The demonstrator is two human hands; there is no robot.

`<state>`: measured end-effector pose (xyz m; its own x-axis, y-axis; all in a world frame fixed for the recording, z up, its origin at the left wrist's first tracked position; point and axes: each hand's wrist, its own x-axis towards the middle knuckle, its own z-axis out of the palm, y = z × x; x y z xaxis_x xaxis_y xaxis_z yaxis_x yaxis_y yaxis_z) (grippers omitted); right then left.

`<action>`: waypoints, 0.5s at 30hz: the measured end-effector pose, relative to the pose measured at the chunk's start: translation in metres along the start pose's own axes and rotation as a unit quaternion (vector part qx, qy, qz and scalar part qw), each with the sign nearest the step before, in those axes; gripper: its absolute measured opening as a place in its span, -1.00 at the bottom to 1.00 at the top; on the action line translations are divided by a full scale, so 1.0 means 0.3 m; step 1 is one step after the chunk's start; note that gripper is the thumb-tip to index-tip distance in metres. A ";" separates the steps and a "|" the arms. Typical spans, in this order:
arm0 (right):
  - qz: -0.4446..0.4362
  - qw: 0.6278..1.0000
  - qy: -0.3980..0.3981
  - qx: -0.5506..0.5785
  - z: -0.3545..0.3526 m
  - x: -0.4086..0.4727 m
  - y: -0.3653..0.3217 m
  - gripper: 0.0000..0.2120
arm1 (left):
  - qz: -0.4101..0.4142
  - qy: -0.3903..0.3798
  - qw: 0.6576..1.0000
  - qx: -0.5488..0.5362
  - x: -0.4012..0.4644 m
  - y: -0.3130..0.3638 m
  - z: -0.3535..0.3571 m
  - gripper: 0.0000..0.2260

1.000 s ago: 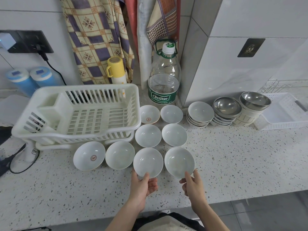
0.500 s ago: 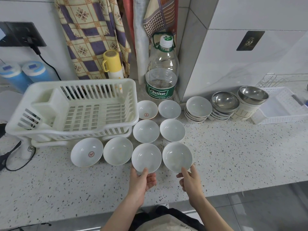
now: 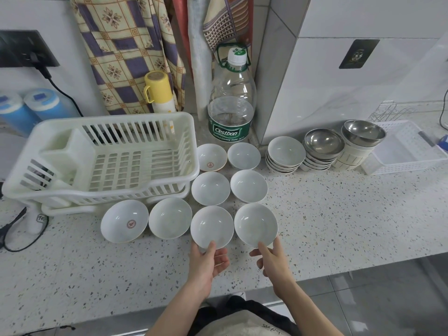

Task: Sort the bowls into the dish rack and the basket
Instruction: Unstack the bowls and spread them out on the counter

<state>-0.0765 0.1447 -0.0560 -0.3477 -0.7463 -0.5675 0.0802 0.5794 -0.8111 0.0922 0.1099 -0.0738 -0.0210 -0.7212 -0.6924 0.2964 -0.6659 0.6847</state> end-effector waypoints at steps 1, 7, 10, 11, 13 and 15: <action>0.000 1.000 -0.001 -0.003 0.001 -0.001 0.000 -0.62 | -0.001 0.001 1.000 0.005 -0.002 0.001 0.000 -0.65; 0.004 1.000 0.001 -0.007 0.002 -0.005 -0.003 -0.60 | -0.006 -0.009 0.999 0.031 -0.006 0.003 -0.008 -0.63; 0.016 1.000 0.004 -0.005 -0.006 -0.006 -0.002 -0.59 | -0.007 -0.012 0.999 0.035 -0.006 0.002 -0.014 -0.60; 0.022 1.000 0.005 -0.005 -0.011 -0.007 -0.001 -0.59 | -0.007 -0.014 0.999 0.035 -0.007 0.002 -0.017 -0.58; 0.033 0.999 0.009 -0.008 -0.024 -0.006 -0.005 -0.57 | -0.009 -0.018 0.999 0.040 -0.012 0.003 -0.024 -0.58; 0.041 0.999 0.017 -0.007 -0.036 -0.004 -0.008 -0.54 | -0.013 -0.016 0.999 0.045 -0.020 0.005 -0.034 -0.60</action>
<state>-0.0863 0.1476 -0.0518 -0.3717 -0.6849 -0.6267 0.0968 0.6428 -0.7599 0.1025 0.1151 -0.0708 -0.0597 -0.7078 -0.7039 0.2079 -0.6985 0.6847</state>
